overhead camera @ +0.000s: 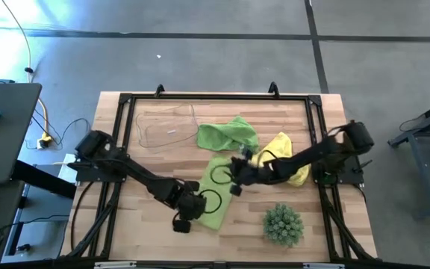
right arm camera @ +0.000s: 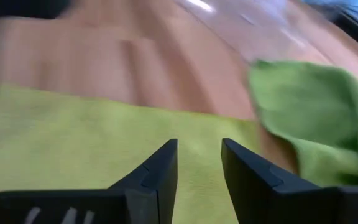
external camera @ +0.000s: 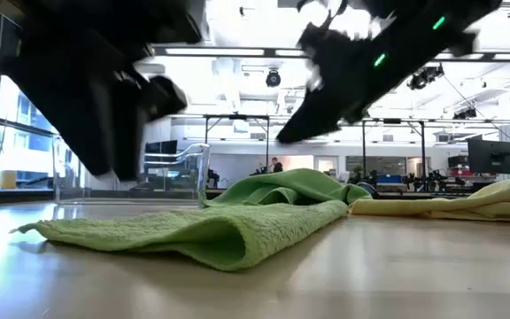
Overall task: Roll microfiber towels into tight, uniform cylinder then place into a basket
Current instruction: Roll the light green towel
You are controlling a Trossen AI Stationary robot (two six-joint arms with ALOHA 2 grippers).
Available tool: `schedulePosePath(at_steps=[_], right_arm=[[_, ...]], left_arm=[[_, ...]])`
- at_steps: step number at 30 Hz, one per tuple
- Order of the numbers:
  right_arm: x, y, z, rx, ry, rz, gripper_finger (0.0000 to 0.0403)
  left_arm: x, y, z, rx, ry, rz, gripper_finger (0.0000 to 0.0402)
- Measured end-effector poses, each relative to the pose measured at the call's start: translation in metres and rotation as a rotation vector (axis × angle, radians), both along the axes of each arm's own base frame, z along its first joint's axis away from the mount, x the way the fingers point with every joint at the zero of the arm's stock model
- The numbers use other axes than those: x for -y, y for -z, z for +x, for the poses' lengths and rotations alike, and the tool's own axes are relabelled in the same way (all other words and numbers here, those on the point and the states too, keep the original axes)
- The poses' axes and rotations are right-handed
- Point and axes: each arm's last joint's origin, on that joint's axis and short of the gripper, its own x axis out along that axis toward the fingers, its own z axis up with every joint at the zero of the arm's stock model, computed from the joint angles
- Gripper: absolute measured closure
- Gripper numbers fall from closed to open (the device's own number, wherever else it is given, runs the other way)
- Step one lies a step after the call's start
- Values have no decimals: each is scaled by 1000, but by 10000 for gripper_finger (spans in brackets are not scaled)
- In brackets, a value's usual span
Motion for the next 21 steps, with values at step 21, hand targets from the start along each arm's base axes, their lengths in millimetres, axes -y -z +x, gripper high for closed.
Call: schedulePosePath(at_steps=[21], right_arm=[[-24, 61, -5, -87, 245, 201, 286]], left_arm=[[-1, 23, -30, 31, 243, 217, 293]])
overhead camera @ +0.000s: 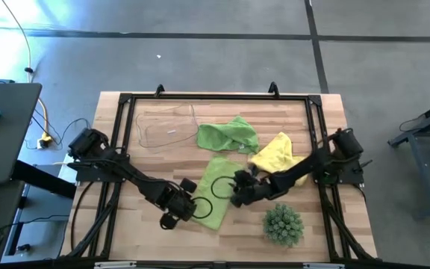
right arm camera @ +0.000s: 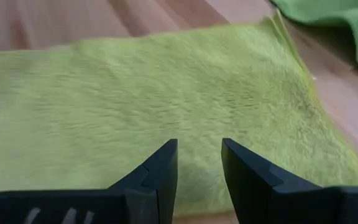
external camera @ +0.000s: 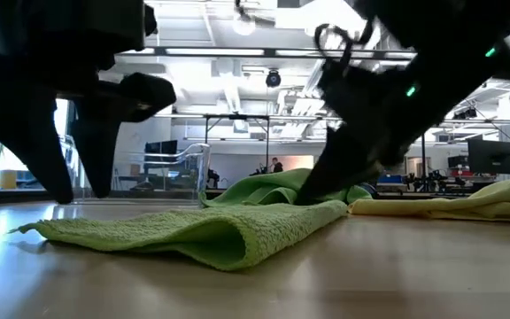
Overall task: Roll microfiber towels into tight, uniform cylinder then place into a basket
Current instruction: Roll the light green towel
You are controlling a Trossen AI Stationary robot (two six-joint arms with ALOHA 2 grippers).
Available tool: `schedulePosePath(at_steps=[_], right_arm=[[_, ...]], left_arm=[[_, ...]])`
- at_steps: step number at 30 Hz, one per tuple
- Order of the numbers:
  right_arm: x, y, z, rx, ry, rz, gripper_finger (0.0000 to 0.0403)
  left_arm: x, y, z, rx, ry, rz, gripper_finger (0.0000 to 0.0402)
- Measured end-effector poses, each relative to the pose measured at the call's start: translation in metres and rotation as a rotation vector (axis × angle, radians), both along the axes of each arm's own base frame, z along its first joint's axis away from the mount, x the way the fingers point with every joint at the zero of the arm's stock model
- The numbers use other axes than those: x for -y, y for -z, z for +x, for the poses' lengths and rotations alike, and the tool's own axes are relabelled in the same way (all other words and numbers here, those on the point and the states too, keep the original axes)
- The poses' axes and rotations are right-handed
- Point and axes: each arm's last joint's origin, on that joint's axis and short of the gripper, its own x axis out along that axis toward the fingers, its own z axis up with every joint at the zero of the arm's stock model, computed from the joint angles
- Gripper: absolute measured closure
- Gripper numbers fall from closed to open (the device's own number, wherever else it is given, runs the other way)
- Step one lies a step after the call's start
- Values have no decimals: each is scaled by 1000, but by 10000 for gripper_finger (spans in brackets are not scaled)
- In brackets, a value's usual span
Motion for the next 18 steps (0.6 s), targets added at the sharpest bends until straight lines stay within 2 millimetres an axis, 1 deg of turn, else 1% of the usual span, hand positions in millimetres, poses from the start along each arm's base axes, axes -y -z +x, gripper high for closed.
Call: schedulePosePath(at_steps=[4, 12, 15, 18], right_arm=[[20, 9, 3, -87, 14, -37, 286], [64, 7, 11, -200, -61, -227, 286], [73, -2, 12, -207, -83, -237, 286], [68, -24, 12, -170, -141, -182, 286]], left_arm=[[0, 3, 0, 23, -41, -32, 293], [3, 0, 7, 97, -117, -93, 293], [3, 0, 6, 91, -117, -90, 293], [2, 0, 6, 87, -89, -76, 293]])
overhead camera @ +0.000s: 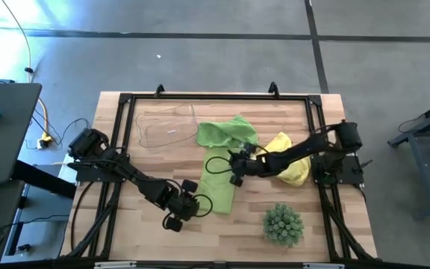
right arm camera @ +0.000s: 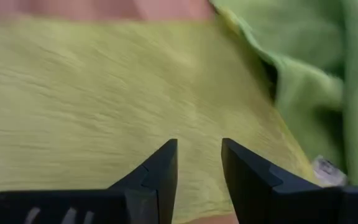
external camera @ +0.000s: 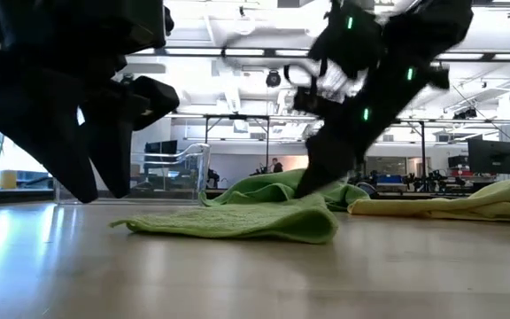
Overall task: Roll microfiber towels into tight, uniform cylinder then place into a basket
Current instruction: Roll the light green towel
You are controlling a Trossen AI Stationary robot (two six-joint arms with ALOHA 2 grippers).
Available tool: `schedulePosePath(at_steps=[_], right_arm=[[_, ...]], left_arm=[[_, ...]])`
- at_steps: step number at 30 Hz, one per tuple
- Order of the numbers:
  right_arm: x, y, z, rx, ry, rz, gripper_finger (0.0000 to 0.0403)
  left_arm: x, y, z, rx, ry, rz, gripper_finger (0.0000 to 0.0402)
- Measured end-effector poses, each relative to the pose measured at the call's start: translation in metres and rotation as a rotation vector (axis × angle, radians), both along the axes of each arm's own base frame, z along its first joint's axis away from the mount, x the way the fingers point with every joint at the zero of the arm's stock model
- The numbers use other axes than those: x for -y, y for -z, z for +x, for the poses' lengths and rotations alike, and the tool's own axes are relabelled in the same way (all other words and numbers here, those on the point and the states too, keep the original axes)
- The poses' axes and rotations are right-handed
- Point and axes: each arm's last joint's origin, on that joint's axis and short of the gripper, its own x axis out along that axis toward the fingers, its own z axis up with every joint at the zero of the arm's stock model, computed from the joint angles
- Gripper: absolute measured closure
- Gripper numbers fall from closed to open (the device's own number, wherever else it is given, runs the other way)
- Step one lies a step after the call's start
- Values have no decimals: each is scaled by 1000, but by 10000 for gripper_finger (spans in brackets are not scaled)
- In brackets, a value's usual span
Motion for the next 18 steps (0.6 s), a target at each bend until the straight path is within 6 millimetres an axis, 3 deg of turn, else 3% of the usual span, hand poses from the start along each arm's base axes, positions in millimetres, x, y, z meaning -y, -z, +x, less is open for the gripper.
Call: schedulePosePath(at_steps=[6, 12, 18], right_arm=[[-40, -32, -12, 30, -214, 76, 286], [-84, -28, -26, -5, -402, 19, 284], [-91, -28, -30, 6, -367, -25, 248]], left_arm=[[0, 0, 0, 0, 179, 102, 293], [-4, -1, 2, 35, 289, 316, 285], [-8, -1, 2, 21, 361, 416, 245]])
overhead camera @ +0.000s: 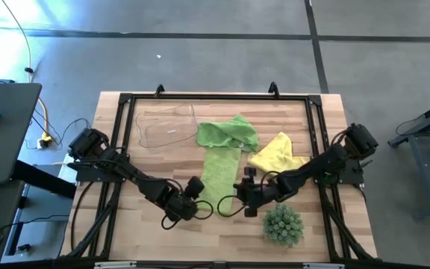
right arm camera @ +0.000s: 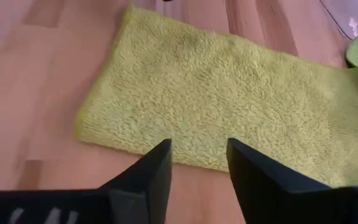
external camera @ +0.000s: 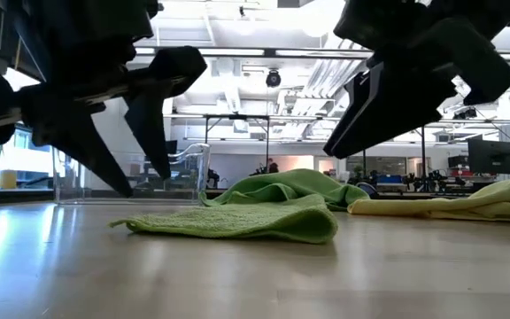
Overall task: Roll microfiber towels into tight, uniform cylinder then place into a basket
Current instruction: Roll the light green towel
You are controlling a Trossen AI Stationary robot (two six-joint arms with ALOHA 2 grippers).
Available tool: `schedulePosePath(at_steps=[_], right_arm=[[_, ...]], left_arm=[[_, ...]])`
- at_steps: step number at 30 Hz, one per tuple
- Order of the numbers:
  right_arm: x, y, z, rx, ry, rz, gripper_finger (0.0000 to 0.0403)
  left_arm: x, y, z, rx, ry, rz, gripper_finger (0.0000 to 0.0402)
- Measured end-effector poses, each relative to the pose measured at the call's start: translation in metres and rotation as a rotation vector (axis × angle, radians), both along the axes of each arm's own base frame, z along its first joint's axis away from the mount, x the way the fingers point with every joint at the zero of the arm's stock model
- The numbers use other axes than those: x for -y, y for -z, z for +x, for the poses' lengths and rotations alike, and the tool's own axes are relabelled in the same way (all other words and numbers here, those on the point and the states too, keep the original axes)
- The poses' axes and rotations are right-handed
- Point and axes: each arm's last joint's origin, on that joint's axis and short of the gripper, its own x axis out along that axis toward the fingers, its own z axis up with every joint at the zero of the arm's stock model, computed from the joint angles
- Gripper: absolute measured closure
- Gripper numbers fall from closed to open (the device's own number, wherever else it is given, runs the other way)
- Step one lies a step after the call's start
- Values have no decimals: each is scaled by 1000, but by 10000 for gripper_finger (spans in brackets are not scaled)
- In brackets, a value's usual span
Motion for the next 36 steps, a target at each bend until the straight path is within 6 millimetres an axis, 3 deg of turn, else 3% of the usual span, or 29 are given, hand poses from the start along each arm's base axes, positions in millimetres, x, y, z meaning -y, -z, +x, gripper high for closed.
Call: schedulePosePath(at_steps=[6, 14, 21, 30, 36], right_arm=[[4, 8, 4, -83, -173, 6, 204], [-12, 22, 5, -93, -417, -123, 216], [-22, 27, 10, -23, -456, -159, 236], [-30, 44, 22, -64, -471, -167, 237], [-37, 50, 35, -87, -478, -174, 238]], left_arm=[[-3, 2, 2, -31, 76, 9, 210], [-1, 11, 5, -56, 165, 58, 215], [-4, 19, 9, -63, 153, 37, 227], [-2, 30, 14, -54, 126, 14, 232], [0, 31, 14, -34, 38, -42, 264]])
